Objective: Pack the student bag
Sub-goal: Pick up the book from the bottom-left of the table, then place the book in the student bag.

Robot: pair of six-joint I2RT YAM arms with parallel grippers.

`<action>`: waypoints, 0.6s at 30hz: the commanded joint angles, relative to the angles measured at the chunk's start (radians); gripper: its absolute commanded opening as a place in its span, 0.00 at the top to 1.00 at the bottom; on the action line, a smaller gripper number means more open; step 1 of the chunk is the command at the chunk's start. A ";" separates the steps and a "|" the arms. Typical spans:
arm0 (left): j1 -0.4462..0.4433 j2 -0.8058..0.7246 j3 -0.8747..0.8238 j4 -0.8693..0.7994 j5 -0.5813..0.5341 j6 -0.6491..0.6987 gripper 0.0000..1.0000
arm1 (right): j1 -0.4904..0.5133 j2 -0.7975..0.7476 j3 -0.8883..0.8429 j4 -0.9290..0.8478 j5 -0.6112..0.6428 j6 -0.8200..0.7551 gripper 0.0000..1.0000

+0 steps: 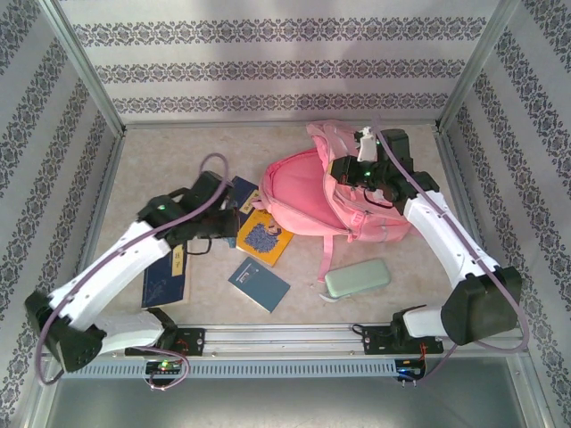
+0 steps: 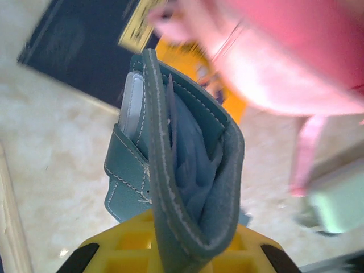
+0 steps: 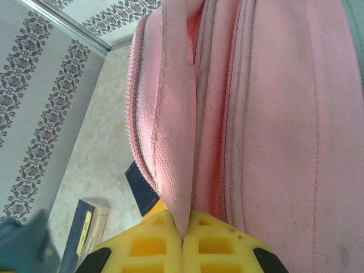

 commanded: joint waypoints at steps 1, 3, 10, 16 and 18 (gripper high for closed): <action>0.037 -0.066 0.020 0.087 0.113 0.076 1.00 | -0.021 -0.037 -0.011 0.029 0.010 0.026 1.00; 0.053 -0.082 -0.004 0.208 0.227 0.077 1.00 | -0.024 -0.044 -0.014 0.044 -0.017 0.031 1.00; 0.097 0.033 -0.088 0.678 0.484 -0.084 1.00 | -0.029 -0.095 -0.058 0.146 -0.117 0.074 1.00; 0.124 0.323 -0.047 1.163 0.627 -0.316 1.00 | -0.041 -0.146 -0.093 0.218 -0.162 0.128 1.00; 0.124 0.448 -0.008 1.326 0.670 -0.416 1.00 | -0.054 -0.156 -0.112 0.254 -0.185 0.163 1.00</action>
